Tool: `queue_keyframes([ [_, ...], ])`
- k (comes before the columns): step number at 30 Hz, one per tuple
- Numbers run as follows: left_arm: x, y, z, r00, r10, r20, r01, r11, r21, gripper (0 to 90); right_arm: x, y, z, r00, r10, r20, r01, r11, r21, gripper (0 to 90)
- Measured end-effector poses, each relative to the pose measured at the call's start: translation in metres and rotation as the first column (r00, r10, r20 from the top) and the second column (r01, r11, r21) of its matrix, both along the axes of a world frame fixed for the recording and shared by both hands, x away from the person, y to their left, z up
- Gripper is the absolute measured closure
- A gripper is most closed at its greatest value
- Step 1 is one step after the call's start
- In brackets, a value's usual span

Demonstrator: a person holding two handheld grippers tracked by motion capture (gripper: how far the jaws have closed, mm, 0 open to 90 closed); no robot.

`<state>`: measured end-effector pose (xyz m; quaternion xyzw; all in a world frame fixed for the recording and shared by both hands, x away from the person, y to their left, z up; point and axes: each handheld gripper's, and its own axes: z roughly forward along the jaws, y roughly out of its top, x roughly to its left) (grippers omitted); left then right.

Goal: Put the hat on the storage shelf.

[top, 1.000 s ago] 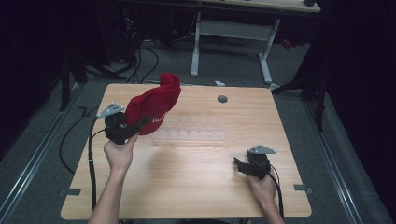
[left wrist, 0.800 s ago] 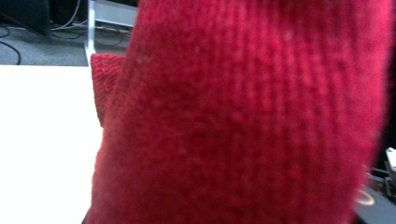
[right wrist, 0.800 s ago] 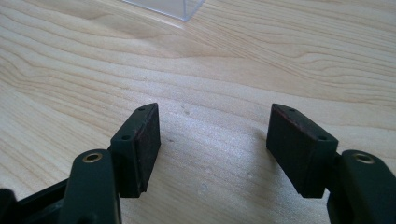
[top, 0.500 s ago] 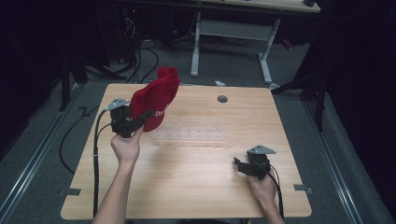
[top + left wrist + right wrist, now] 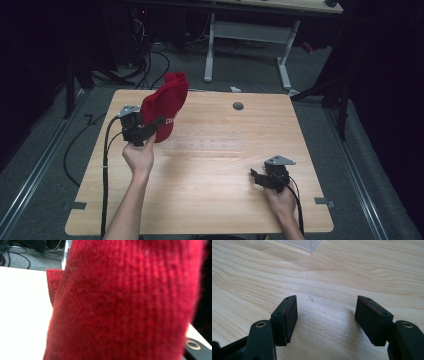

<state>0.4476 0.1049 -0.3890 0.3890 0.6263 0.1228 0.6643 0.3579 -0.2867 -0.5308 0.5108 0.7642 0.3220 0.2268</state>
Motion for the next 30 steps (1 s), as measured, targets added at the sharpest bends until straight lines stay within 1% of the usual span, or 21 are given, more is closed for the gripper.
queue_keyframes([
  [6,0.0014,-0.0011,-0.0008,0.9991,0.042,0.002,-0.042,0.9991,-0.010,86.1,0.0000,0.0000,0.0000,1.0000,0.000,0.000,0.000,1.0000,0.000,34.9],
  [9,0.0007,-0.0015,-0.0010,0.9985,0.054,0.008,-0.054,0.9985,0.003,86.1,0.0000,0.0000,0.0000,1.0000,0.000,0.001,0.000,1.0000,-0.001,34.9],
  [12,0.0008,-0.0016,-0.0010,0.9980,0.063,0.011,-0.063,0.9980,0.006,86.1,0.0000,0.0000,0.0000,1.0000,0.000,0.001,0.000,1.0000,-0.001,34.9],
  [21,0.0021,-0.0048,-0.0004,0.9975,0.070,0.005,-0.070,0.9975,-0.006,86.1,0.0000,0.0001,0.0000,1.0000,-0.002,0.000,0.002,1.0000,0.000,34.8],
  [24,0.0028,-0.0064,0.0001,0.9976,0.070,-0.004,-0.070,0.9975,-0.013,86.1,0.0000,0.0001,0.0000,1.0000,-0.001,0.001,0.001,1.0000,-0.001,34.8],
  [25,0.0028,-0.0067,0.0006,0.9977,0.067,-0.011,-0.067,0.9975,-0.023,86.1,0.0000,0.0001,0.0000,1.0000,-0.001,0.001,0.001,1.0000,-0.001,34.8],
  [30,0.0028,-0.0091,0.0006,0.9977,0.067,-0.008,-0.067,0.9976,-0.019,86.0,0.0000,0.0001,0.0000,1.0000,0.000,0.001,0.000,1.0000,-0.001,34.8],
])
